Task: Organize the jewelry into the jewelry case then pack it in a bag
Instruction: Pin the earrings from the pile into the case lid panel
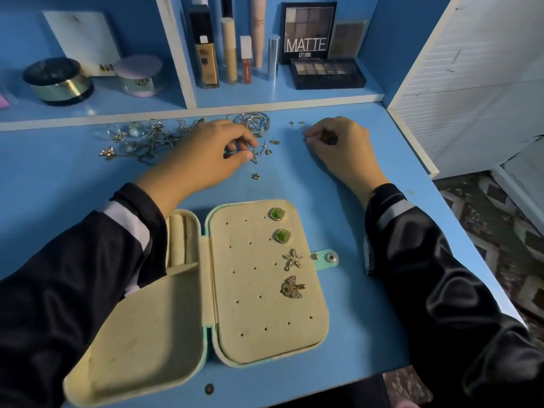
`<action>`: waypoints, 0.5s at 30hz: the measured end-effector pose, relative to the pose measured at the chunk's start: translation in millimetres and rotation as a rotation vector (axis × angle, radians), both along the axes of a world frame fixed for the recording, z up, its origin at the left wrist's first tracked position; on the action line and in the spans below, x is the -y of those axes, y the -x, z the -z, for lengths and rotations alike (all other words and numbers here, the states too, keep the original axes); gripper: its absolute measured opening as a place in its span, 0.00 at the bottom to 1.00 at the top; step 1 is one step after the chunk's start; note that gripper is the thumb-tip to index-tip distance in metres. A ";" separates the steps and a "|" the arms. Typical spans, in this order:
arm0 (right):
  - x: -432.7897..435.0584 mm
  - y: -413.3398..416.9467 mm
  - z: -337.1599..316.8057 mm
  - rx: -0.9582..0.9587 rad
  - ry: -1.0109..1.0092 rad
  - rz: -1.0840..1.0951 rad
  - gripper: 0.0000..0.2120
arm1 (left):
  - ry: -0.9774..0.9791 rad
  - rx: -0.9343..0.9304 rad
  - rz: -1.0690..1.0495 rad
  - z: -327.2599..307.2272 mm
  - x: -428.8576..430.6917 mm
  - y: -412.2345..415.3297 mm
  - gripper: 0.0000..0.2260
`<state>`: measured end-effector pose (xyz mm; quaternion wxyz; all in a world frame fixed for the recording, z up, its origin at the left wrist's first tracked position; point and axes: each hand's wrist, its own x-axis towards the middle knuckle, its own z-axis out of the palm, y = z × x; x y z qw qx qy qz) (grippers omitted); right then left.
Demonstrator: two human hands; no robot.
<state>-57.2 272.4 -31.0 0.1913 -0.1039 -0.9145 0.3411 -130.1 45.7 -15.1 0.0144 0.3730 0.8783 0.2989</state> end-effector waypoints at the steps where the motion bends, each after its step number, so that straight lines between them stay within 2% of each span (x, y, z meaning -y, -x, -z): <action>1: 0.1 0.6 0.0 0.003 0.004 0.000 0.06 | -0.003 0.000 -0.003 0.4 -0.1 0.3 0.08; 15: 1.2 4.2 4.0 0.021 -0.013 -0.020 0.04 | -0.027 0.043 -0.006 -0.9 -0.1 -0.9 0.03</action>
